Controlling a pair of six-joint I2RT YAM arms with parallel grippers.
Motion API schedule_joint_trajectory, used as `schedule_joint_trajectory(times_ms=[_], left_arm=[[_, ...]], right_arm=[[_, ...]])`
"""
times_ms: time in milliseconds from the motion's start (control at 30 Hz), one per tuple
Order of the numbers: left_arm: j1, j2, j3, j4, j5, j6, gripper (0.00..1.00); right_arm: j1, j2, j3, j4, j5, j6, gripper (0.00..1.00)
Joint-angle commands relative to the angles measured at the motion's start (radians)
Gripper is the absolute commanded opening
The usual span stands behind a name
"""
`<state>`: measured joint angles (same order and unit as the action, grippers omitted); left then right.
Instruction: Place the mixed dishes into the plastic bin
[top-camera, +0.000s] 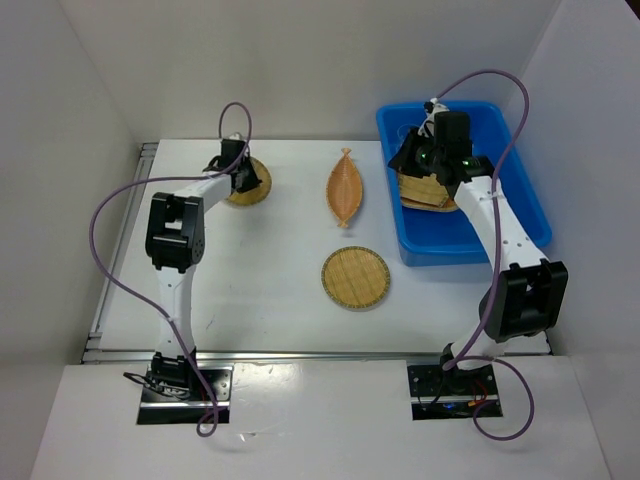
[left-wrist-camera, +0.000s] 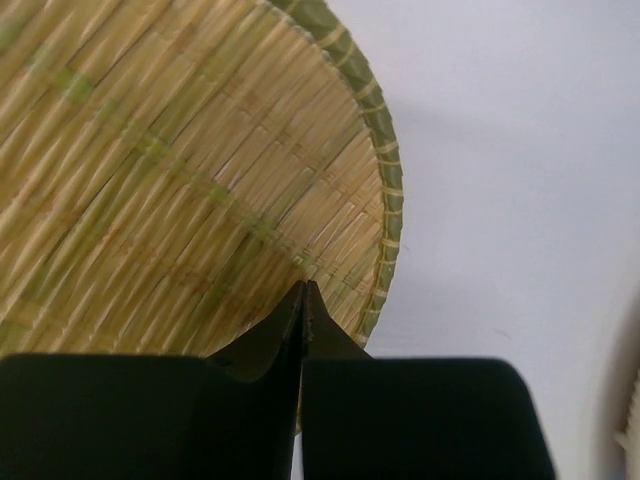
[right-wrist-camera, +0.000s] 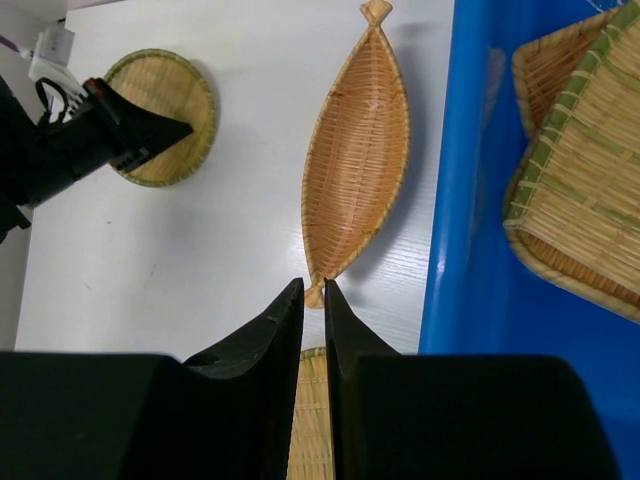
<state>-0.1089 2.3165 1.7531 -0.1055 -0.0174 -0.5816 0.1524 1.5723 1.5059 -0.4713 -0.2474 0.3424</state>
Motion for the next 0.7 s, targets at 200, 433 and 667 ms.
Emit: schedule_joint_trajectory(times_ms=[200, 433, 667], left_arm=[[-0.089, -0.12, -0.104, -0.06, 0.07, -0.038, 0.0], [-0.12, -0.18, -0.139, -0.042, 0.07, -0.047, 0.0], [-0.14, -0.22, -0.193, -0.033, 0.07, -0.057, 0.0]], right_arm=[[-0.004, 0.028, 0.062, 0.036, -0.056, -0.006, 0.26], [0.007, 0.213, 0.125, 0.059, -0.335, 0.003, 0.39], [0.133, 0.583, 0.452, 0.03, -0.452, -0.008, 0.45]])
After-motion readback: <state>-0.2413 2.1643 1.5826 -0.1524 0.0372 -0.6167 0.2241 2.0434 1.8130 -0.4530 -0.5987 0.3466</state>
